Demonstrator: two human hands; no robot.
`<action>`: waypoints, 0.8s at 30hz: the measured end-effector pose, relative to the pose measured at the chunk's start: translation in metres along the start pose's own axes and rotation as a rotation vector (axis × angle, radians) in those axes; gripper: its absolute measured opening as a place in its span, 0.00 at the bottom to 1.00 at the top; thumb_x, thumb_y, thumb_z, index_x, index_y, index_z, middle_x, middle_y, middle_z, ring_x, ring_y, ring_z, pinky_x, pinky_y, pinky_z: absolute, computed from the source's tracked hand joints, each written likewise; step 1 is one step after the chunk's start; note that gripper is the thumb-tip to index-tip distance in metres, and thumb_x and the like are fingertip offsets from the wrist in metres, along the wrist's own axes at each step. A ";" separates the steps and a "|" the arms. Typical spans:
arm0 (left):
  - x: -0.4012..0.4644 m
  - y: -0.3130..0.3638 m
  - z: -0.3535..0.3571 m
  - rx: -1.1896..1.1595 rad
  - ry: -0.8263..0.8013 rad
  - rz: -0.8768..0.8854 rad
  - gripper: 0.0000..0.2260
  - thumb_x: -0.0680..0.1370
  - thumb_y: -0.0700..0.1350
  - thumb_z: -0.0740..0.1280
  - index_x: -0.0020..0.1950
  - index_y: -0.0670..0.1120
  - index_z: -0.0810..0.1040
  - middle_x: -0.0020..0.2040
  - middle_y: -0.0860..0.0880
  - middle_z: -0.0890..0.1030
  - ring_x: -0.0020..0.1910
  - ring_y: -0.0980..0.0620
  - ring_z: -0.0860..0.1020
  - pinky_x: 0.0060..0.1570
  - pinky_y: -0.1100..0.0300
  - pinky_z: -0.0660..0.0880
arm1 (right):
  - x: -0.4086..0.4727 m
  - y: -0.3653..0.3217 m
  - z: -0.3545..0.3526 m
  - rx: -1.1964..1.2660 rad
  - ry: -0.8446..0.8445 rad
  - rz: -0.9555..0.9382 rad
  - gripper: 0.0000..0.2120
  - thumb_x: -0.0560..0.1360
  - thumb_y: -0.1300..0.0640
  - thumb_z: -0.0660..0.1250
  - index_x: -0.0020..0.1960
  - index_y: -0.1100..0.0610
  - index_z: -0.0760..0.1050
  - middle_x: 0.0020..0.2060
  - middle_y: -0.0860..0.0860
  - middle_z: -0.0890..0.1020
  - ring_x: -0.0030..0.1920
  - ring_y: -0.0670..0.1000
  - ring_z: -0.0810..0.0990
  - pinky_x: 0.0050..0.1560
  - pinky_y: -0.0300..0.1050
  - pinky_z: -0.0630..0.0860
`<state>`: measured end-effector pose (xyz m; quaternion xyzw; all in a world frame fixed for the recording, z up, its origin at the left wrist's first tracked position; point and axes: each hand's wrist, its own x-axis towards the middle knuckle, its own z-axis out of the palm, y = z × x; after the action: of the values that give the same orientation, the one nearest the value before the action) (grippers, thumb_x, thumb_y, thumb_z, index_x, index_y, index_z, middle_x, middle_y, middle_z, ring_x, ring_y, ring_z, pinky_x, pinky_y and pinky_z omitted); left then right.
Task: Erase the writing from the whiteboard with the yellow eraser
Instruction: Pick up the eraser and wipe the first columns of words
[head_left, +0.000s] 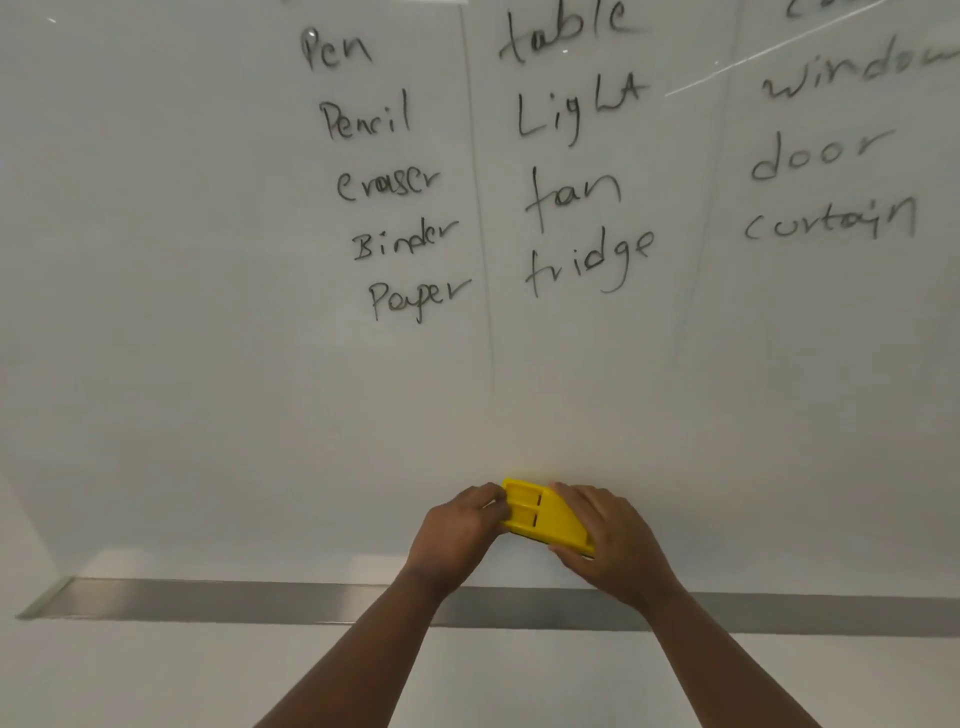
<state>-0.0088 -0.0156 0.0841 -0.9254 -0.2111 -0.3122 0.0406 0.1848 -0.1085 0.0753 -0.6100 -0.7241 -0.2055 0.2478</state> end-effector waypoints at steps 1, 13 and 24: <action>0.002 -0.001 -0.006 0.004 0.039 0.014 0.12 0.60 0.42 0.81 0.38 0.45 0.82 0.41 0.48 0.83 0.38 0.50 0.82 0.20 0.64 0.73 | 0.006 -0.001 -0.002 -0.029 0.039 -0.020 0.32 0.63 0.49 0.78 0.62 0.62 0.74 0.49 0.57 0.82 0.45 0.56 0.82 0.42 0.44 0.78; 0.037 -0.069 -0.084 0.119 0.576 -0.164 0.22 0.77 0.43 0.55 0.69 0.35 0.64 0.67 0.35 0.70 0.70 0.42 0.60 0.70 0.47 0.52 | 0.080 -0.006 -0.028 -0.193 0.456 -0.192 0.24 0.69 0.50 0.63 0.64 0.51 0.67 0.49 0.59 0.77 0.48 0.55 0.71 0.44 0.48 0.76; 0.090 -0.139 -0.141 0.262 0.799 -0.345 0.25 0.78 0.44 0.51 0.74 0.36 0.53 0.75 0.38 0.57 0.74 0.45 0.52 0.74 0.55 0.40 | 0.090 -0.007 0.003 -0.578 0.439 -0.411 0.21 0.74 0.57 0.60 0.66 0.44 0.66 0.58 0.51 0.69 0.50 0.55 0.70 0.45 0.50 0.71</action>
<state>-0.0812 0.1141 0.2434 -0.6707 -0.3677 -0.6177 0.1831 0.1652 -0.0369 0.1278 -0.4391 -0.6732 -0.5706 0.1686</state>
